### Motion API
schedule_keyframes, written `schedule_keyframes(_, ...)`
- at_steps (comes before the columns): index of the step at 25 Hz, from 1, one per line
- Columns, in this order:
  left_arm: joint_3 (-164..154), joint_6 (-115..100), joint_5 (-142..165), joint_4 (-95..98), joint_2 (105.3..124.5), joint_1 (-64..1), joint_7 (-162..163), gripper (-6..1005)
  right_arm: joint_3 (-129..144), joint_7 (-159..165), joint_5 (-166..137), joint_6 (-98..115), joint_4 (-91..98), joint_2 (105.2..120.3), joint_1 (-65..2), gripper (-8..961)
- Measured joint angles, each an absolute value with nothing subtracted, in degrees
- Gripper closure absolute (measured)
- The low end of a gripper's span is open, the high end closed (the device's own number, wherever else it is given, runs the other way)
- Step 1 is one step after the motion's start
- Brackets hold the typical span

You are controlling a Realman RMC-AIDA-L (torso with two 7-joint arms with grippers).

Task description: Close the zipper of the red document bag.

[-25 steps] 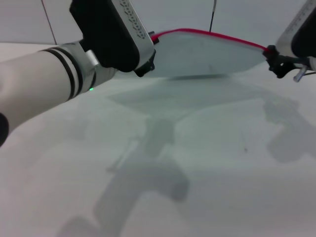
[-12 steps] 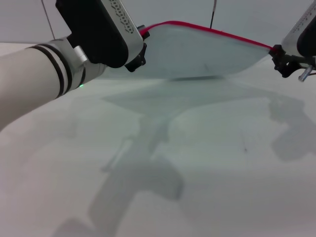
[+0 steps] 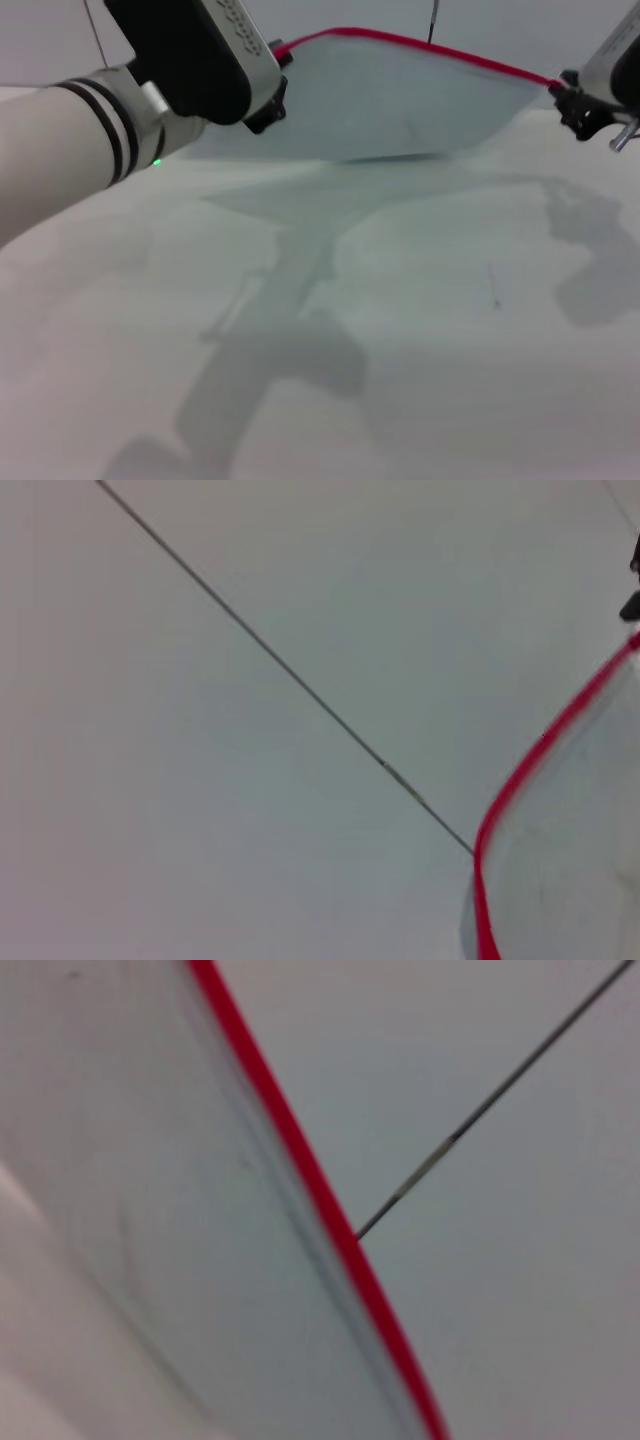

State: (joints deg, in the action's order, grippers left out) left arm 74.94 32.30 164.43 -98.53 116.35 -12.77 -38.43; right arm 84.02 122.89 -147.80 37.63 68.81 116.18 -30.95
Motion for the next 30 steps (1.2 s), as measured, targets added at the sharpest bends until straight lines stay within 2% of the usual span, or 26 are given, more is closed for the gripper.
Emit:
schedule_keyframes(4,75.18,28.54,164.45,-96.16,116.41,-13.48,-38.8,895,84.85,123.35,-147.21,33.7,72.38,116.41,-27.55,812)
schedule_keyframes(9,74.69,21.5,164.4,-93.54,116.57,-13.26,-38.49,815,86.67,126.08,-145.96,28.53,73.11,116.53,-25.51,602)
schedule_keyframes(12,74.66,18.9,163.88,-92.3,116.59,-13.37,-38.16,767,87.42,126.37,-143.02,25.07,72.45,116.54,-24.55,532)
schedule_keyframes(18,74.64,16.93,163.76,-90.92,116.73,-13.67,-36.17,524,88.98,126.4,-138.23,20.79,70.07,116.5,-24.22,392)
schedule_keyframes(23,74.69,11.3,163.7,-88.55,116.68,-13.44,-31.97,322,91.97,126.42,-133.2,15.31,69.22,116.49,-22.4,325)
schedule_keyframes(26,74.5,5.46,163.5,-85.44,116.7,-13.14,-28.84,197,96.42,126.44,-129.21,8.25,69.7,116.47,-19.87,325)
schedule_keyframes(30,74.24,-5.56,160.38,-79.29,116.51,-13.22,-23.84,205,105.33,126.6,-124.47,-7.15,68.32,116.39,-16.79,327)
